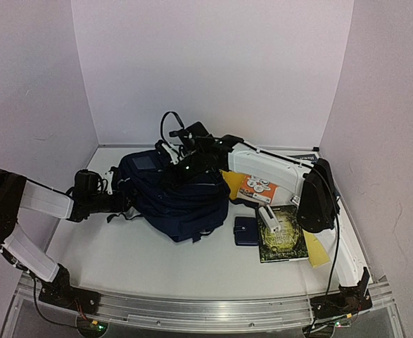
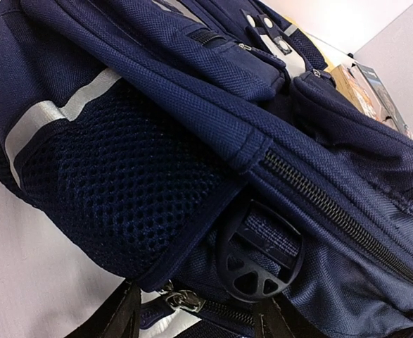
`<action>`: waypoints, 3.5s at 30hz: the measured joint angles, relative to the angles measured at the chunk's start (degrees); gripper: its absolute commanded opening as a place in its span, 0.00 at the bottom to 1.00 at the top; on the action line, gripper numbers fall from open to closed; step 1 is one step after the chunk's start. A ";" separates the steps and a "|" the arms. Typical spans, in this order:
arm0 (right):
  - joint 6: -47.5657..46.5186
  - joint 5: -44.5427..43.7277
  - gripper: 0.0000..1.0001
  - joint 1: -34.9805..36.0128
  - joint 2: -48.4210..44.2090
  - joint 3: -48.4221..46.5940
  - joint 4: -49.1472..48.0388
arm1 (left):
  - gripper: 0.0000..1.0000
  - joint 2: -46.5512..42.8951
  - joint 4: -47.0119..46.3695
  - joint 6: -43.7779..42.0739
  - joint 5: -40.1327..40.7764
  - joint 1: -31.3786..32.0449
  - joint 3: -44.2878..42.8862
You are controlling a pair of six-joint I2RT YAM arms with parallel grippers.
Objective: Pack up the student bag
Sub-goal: Adjust the student bag at the center of the board.
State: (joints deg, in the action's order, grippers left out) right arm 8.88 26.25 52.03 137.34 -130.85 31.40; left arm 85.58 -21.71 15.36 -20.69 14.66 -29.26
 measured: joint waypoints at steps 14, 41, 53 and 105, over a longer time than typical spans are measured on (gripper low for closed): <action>-0.05 0.73 0.00 -0.26 -0.22 0.04 0.42 | 0.63 -5.72 10.11 -0.17 2.27 0.83 -1.52; -0.90 1.35 0.00 -3.13 -3.43 0.15 2.92 | 0.59 -6.41 6.68 -4.70 -1.63 0.94 1.18; -0.87 1.64 0.00 -3.45 -3.43 0.13 3.17 | 0.50 -3.13 6.43 -6.54 -3.06 1.49 -0.71; 1.48 3.81 0.00 -6.90 -3.89 -1.60 3.71 | 0.29 3.63 10.68 -10.29 -4.50 1.86 -8.47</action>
State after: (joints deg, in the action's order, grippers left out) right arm 10.36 30.06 45.13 133.45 -132.44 35.11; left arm 89.22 -11.04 5.07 -25.19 16.51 -37.73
